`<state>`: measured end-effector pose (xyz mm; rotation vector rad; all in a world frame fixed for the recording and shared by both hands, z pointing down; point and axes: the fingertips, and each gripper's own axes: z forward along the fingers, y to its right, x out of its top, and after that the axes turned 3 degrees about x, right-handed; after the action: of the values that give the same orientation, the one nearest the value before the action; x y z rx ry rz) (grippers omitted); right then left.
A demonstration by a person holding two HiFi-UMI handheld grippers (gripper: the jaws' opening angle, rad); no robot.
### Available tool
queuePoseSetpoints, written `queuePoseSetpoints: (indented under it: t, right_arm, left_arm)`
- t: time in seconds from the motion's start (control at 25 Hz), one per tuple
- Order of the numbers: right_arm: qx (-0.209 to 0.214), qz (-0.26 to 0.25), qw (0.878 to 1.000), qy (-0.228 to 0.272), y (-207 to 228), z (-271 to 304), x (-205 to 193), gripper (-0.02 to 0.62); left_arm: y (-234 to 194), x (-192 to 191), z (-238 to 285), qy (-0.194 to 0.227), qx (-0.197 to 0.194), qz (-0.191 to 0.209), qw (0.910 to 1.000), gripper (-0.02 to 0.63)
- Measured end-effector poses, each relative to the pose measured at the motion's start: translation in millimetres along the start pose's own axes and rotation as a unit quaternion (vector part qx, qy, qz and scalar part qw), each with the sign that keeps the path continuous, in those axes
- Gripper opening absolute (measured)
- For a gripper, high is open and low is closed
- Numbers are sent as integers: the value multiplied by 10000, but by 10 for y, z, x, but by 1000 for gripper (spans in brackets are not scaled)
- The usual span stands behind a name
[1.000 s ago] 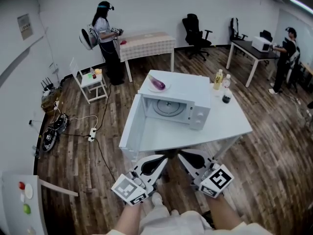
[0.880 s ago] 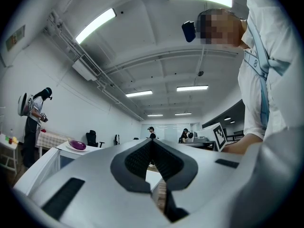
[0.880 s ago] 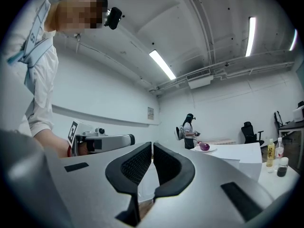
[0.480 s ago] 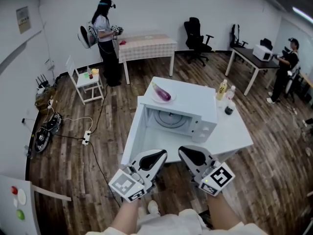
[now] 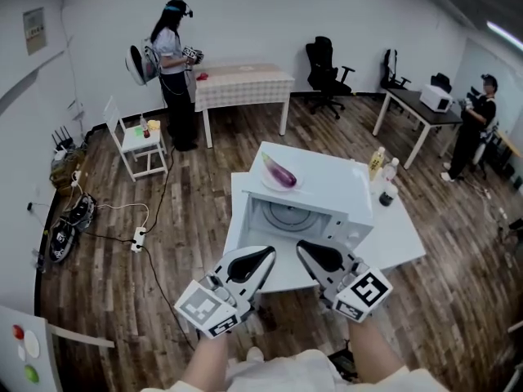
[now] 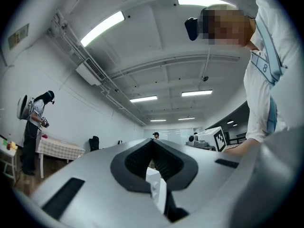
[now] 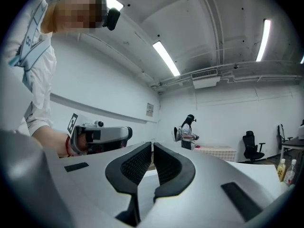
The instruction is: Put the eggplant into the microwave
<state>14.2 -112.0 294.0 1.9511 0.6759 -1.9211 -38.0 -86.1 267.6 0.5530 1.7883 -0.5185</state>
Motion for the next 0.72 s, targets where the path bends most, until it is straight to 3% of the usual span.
queuePoseSetpoints:
  t: [0.2, 0.48, 0.72]
  right_arm:
    - [84, -88, 9996, -239, 260, 222, -44, 35]
    - [275, -326, 9967, -684, 729, 527, -213, 39]
    - [441, -421, 9935, -962, 1156, 790, -289, 112]
  left_arm:
    - [-193, 4, 28, 55, 126, -48, 9999, 2]
    - [-464, -58, 100, 100, 638, -55, 9979, 2]
    - [-621, -69, 252, 188, 941, -56, 9954, 2]
